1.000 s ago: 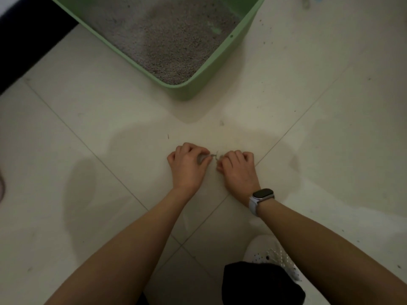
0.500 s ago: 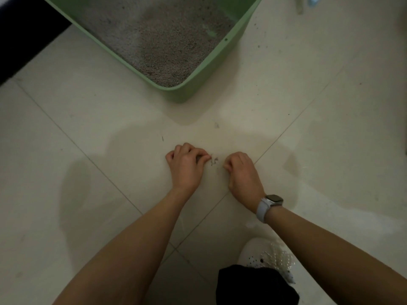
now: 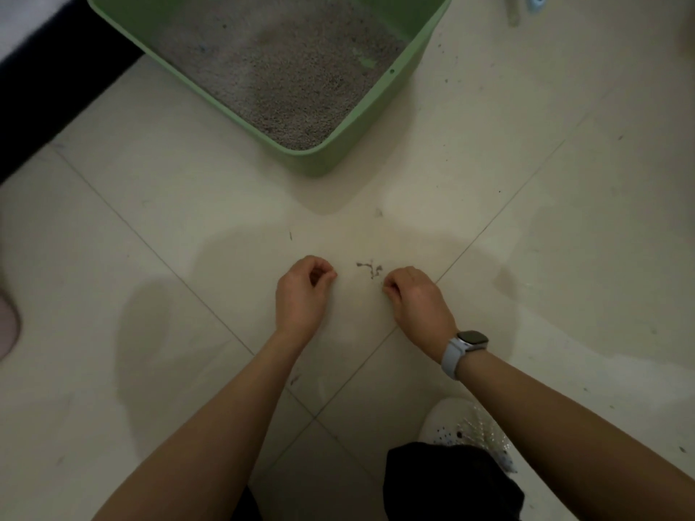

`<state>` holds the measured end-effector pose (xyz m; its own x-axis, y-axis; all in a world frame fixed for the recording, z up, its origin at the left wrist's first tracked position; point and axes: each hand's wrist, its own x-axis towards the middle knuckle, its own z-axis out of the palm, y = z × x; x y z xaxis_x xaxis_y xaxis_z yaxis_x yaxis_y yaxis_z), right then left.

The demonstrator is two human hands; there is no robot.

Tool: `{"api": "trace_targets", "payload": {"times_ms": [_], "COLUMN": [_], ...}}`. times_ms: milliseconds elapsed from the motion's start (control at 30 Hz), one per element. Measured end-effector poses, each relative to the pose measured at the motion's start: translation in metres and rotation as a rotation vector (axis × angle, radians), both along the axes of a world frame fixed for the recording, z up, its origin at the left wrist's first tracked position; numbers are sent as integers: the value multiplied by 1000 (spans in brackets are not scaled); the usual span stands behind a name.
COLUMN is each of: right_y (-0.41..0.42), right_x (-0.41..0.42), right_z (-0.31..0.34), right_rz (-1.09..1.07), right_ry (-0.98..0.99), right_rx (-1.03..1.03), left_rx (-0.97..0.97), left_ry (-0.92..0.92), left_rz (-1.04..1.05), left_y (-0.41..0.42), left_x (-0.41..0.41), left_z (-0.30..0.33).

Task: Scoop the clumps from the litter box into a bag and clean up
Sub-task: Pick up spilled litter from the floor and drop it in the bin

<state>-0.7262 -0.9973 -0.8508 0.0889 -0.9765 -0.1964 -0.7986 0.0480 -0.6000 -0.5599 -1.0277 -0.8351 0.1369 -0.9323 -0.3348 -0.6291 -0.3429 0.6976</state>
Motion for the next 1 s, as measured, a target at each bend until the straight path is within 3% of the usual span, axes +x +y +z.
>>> {"api": "trace_targets", "payload": {"times_ms": [167,333,500,767,1000], "right_y": [-3,-12,-7,-3,0], "right_x": [5,12,12,0,6], "right_z": [2,4,9,-2,0], "right_rz": [-27,-49,99,173,328], "right_ry": [36,135,208,113,349], "right_rx": [-11,86,57,-59,-155], "left_rx": [-32,-44,-48,-95,-61], "left_ry": [-89,-109,-134,-220,-358], "left_rz": [-179,-186,-229,-339,-494], "left_y": [-1,-12,-13,-15,-21], "left_x": [-9,-18,-24,-26,-28], "left_z": [-6,-8,-9,-14,-9]}}
